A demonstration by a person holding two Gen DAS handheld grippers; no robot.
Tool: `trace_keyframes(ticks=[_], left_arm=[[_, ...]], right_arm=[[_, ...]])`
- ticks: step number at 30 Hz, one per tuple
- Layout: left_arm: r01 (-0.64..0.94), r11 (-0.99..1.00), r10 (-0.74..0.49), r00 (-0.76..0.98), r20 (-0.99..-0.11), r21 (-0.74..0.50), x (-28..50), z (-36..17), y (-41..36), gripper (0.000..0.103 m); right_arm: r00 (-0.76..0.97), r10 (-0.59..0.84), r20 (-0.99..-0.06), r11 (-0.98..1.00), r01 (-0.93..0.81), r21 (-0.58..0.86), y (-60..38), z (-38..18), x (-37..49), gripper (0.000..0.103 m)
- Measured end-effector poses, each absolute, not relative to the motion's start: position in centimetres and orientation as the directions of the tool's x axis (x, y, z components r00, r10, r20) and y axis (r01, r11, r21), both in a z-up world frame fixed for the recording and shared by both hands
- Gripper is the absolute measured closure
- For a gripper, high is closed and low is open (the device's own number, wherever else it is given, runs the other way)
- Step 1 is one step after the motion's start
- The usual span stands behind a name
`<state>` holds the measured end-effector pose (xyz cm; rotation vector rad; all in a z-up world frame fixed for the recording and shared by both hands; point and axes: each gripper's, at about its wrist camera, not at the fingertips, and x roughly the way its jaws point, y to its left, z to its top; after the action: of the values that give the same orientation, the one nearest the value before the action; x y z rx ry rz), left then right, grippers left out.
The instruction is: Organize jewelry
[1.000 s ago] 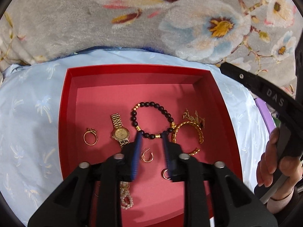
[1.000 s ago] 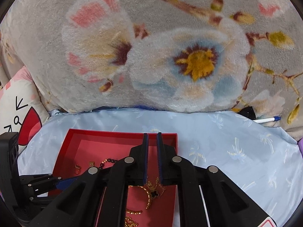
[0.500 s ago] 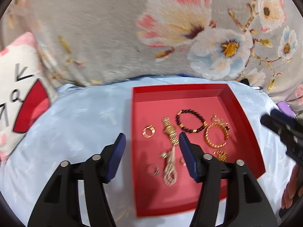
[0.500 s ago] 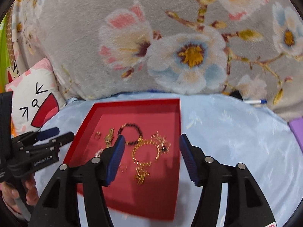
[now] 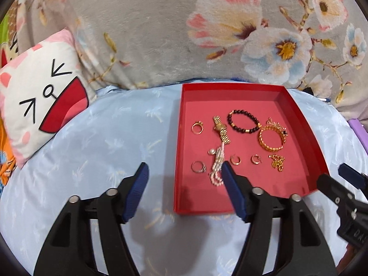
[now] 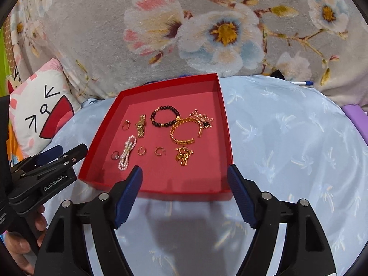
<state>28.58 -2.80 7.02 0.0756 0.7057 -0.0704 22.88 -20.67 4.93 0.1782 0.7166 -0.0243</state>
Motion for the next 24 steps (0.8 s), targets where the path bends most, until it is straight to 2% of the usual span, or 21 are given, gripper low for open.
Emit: trace_keyframes(ticks=[5,7,9,24], left_arm=[[0.082,0.995,-0.023,0.764,-0.645,0.061,27.5,6.8,-3.4,0.029],[0.084,0.994,-0.02,0.767,-0.642,0.07,27.2,6.8,-3.6,0.021],[0.085,0.993,-0.016,0.772,-0.635,0.078,26.8,6.9,-3.8,0.014],[0.086,0.99,0.008,0.744,-0.668,0.108,26.5,5.7,-4.8,0.01]], right_arm=[[0.743,-0.003,-0.67,0.988,0.105,0.111,-19.7,4.6,22.1,0.022],[0.746,-0.011,-0.666,0.987,0.115,0.113,-19.7,4.6,21.9,0.017],[0.74,-0.008,-0.673,0.986,0.118,0.119,-19.7,4.5,21.9,0.017],[0.726,-0.041,-0.687,0.986,0.14,0.09,-19.9,3.6,22.2,0.017]])
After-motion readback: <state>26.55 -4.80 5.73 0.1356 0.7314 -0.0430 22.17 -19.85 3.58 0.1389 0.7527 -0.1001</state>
